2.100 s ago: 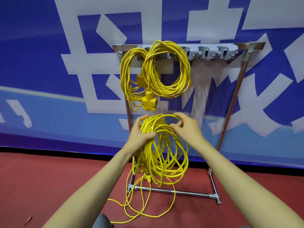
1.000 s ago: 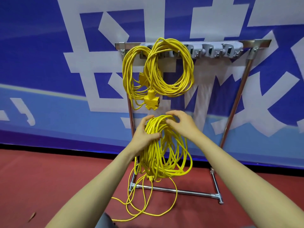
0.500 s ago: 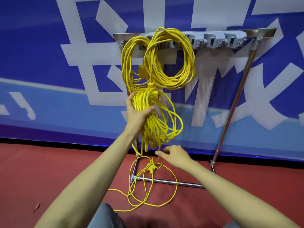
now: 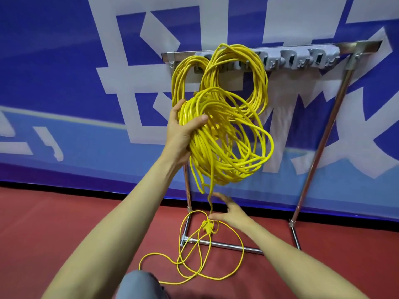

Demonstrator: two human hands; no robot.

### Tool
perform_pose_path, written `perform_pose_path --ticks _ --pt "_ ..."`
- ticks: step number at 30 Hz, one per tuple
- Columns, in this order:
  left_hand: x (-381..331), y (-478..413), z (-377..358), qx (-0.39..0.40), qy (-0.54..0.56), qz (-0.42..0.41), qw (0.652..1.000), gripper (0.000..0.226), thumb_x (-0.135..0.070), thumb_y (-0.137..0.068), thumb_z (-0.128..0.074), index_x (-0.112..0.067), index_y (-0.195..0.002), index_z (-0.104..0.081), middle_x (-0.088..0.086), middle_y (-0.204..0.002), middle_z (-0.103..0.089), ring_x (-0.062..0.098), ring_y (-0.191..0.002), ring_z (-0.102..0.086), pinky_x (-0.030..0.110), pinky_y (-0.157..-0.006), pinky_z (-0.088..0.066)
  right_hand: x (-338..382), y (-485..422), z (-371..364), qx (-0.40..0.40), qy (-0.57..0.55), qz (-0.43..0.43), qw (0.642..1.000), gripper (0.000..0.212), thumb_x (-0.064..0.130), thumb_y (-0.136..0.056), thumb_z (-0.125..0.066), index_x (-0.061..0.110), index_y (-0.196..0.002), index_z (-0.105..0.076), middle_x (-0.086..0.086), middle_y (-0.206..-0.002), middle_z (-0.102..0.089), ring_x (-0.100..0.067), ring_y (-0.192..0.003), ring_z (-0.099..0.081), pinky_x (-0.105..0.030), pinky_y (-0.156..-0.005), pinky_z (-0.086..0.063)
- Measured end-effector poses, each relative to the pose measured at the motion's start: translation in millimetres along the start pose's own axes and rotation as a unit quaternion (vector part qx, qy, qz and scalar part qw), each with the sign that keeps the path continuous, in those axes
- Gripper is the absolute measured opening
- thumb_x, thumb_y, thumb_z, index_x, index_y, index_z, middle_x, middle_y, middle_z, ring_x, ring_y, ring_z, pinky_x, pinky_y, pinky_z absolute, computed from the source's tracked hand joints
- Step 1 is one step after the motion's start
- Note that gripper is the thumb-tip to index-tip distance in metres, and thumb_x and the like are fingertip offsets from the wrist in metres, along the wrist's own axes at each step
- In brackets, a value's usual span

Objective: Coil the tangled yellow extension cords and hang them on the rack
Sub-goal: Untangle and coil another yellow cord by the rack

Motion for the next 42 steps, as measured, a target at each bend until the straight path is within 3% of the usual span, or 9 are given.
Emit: perform_pose_path --ticks 5,8,11,18,23,27,33,37,42 --pt "-9.2 4.0 -13.3 0.011 -0.008 -0.035 0.999 0.083 0.004 -0.068 -0.075 -0.014 -0.140 -0.039 0.018 -0.131 -0.054 0.025 -0.099 -0.068 0.037 -0.074 -0.057 5.5 -4.8 -9.5 0.034 0.104 0.027 0.994 0.012 0.021 -0.079 -0.074 0.028 -0.080 -0.065 0.003 -0.104 -0.059 -0.007 -0.106 -0.052 -0.006 -0.090 -0.032" --pt "-17.2 2.7 -12.4 0.014 0.011 -0.035 0.999 0.080 0.005 -0.072 -0.074 -0.013 -0.141 -0.038 0.016 -0.125 -0.056 0.025 -0.096 -0.068 0.040 -0.075 -0.057 -28.4 -7.4 1.4 0.044 0.207 -0.046 0.976 0.027 0.021 -0.084 -0.065 0.030 -0.064 -0.050 -0.001 -0.084 -0.058 -0.019 -0.086 -0.058 -0.026 -0.080 -0.044" --pt "-25.1 1.7 -4.2 0.016 0.017 -0.031 0.999 0.074 0.006 -0.076 -0.070 -0.013 -0.139 -0.039 0.012 -0.118 -0.061 0.023 -0.093 -0.069 0.042 -0.077 -0.059 -76.3 5.0 34.0 0.041 0.271 -0.164 0.948 0.027 0.026 -0.091 -0.058 0.026 -0.068 -0.043 -0.003 -0.090 -0.057 -0.020 -0.086 -0.056 -0.026 -0.066 -0.035" --pt "-1.0 8.2 9.9 0.043 -0.141 -0.018 0.989 0.082 -0.003 -0.067 -0.081 -0.020 -0.138 -0.043 0.010 -0.125 -0.060 0.027 -0.106 -0.065 0.040 -0.087 -0.056 -111.3 29.1 149.4 -0.175 -0.024 -0.324 0.929 0.040 0.043 -0.081 -0.070 0.005 -0.082 -0.058 -0.011 -0.069 -0.058 -0.023 -0.064 -0.056 -0.027 -0.057 -0.040" --pt "31.6 12.6 18.0 0.041 -0.223 -0.049 0.973 0.079 0.006 -0.073 -0.078 -0.020 -0.137 -0.039 -0.002 -0.120 -0.058 0.022 -0.115 -0.061 0.032 -0.097 -0.051 -72.0 28.3 167.8 -0.173 -0.199 -0.347 0.900 0.034 0.034 -0.082 -0.070 0.005 -0.083 -0.054 -0.012 -0.071 -0.057 -0.024 -0.058 -0.059 -0.028 -0.033 -0.049" --pt "55.6 16.6 25.6 0.052 -0.292 -0.086 0.951 0.079 -0.002 -0.069 -0.077 -0.024 -0.133 -0.038 0.004 -0.130 -0.054 0.018 -0.119 -0.056 0.025 -0.101 -0.046 -18.2 10.2 157.8 -0.168 -0.357 -0.301 0.868 0.020 0.017 -0.091 -0.061 0.008 -0.075 -0.055 -0.004 -0.046 -0.060 -0.016 -0.037 -0.060 -0.026 -0.034 -0.049" --pt "87.5 27.9 36.9 0.046 -0.339 -0.084 0.936 0.077 -0.022 -0.070 -0.078 -0.031 -0.135 -0.038 -0.006 -0.138 -0.046 0.015 -0.130 -0.046 0.040 -0.110 -0.039 84.0 1.1 129.9 -0.054 -0.591 -0.186 0.783 0.017 0.013 -0.095 -0.051 -0.002 -0.087 -0.055 -0.013 -0.065 -0.067 -0.020 -0.057 -0.069 -0.026 -0.049 -0.056" --pt "99.9 36.2 48.9 0.013 -0.270 -0.027 0.963 0.083 -0.019 -0.067 -0.080 -0.029 -0.137 -0.037 0.008 -0.136 -0.051 0.022 -0.125 -0.053 0.044 -0.108 -0.041 125.4 4.8 111.1 -0.012 -0.586 -0.153 0.796 0.012 0.001 -0.090 -0.053 -0.006 -0.099 -0.057 -0.019 -0.094 -0.064 -0.022 -0.087 -0.064 -0.025 -0.067 -0.059" --pt "111.0 48.8 49.7 0.015 -0.144 0.068 0.987 0.077 0.000 -0.072 -0.080 -0.029 -0.132 -0.042 0.010 -0.118 -0.063 0.019 -0.096 -0.068 0.034 -0.086 -0.055 130.4 1.3 87.2 -0.070 -0.571 -0.176 0.799 0.007 -0.009 -0.090 -0.050 -0.010 -0.093 -0.056 -0.022 -0.102 -0.055 -0.029 -0.110 -0.057 -0.023 -0.066 -0.057"
Point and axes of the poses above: each hand's wrist, its own y-axis away from the middle knuckle, its own z-axis out of the back of the hand, x = y × z, the point moved 6 cm from there along -y, towards the middle knuckle
